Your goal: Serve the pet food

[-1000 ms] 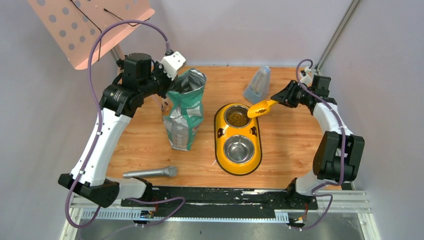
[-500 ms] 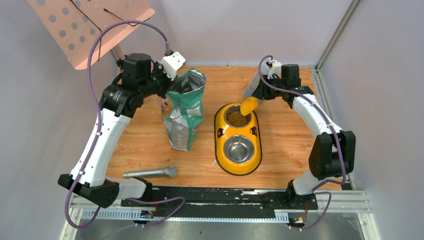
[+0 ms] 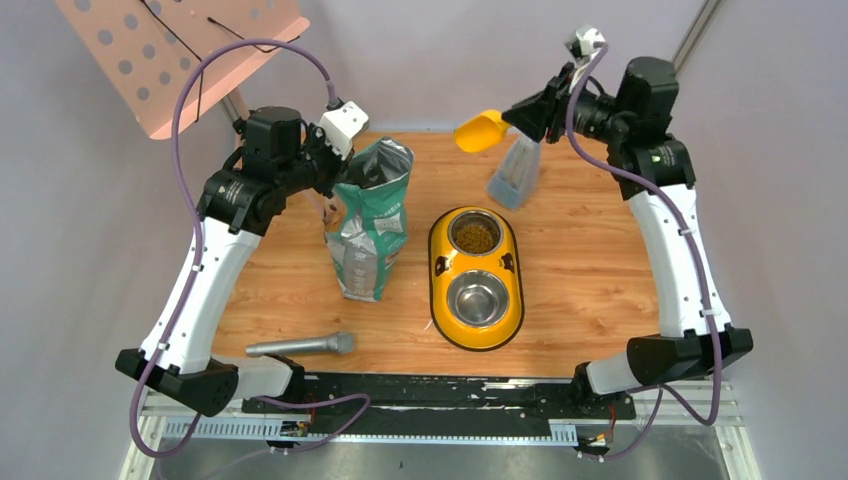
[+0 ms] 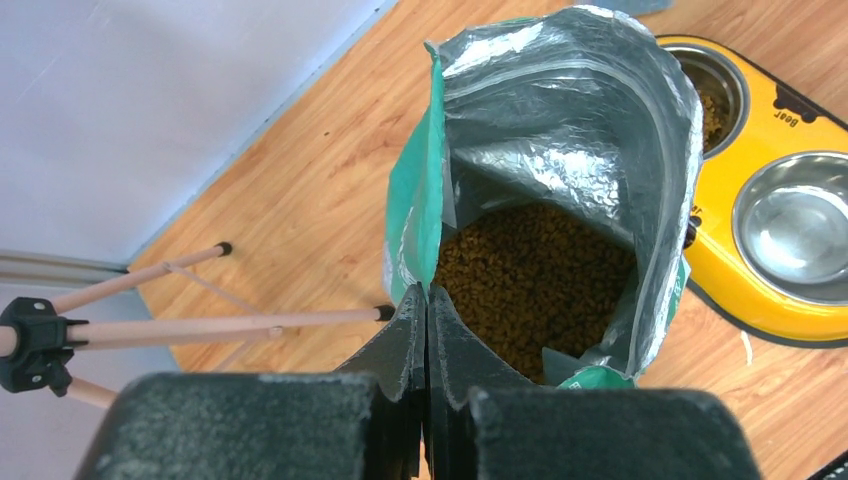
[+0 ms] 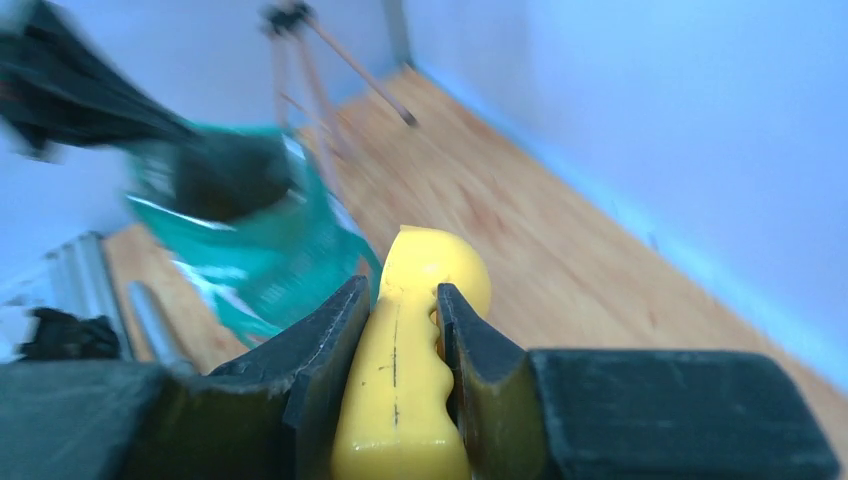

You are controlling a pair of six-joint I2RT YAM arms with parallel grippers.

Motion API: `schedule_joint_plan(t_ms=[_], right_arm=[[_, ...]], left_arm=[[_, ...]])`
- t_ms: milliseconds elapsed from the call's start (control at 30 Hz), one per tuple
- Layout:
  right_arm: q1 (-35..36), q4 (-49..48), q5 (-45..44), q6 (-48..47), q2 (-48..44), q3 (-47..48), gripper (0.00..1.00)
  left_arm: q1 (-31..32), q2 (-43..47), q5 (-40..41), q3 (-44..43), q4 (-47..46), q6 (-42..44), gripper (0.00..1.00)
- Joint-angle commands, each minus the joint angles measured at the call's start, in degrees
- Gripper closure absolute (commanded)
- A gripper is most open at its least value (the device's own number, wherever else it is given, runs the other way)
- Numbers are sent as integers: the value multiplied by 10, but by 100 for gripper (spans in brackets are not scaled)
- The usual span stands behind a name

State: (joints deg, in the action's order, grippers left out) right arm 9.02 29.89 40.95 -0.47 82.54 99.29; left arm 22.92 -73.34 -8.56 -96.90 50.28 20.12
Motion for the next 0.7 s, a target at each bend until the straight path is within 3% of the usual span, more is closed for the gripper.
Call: schedule_joint_plan(t_ms=[0, 200, 333, 467, 667], right_arm=[[27, -25, 148, 75, 36, 111, 100], [91, -66, 180, 102, 92, 174, 100], [131, -62, 185, 65, 127, 192, 100], [151, -8, 173, 11, 185, 213, 100], [180, 73, 121, -84, 263, 289, 100]], left_arm=[[-1, 20, -44, -42, -103, -36, 100], [0, 5, -59, -66, -117, -68, 100], [0, -11, -65, -86, -127, -93, 100], [0, -24, -61, -100, -142, -112, 100], [10, -33, -122, -122, -143, -105, 100]])
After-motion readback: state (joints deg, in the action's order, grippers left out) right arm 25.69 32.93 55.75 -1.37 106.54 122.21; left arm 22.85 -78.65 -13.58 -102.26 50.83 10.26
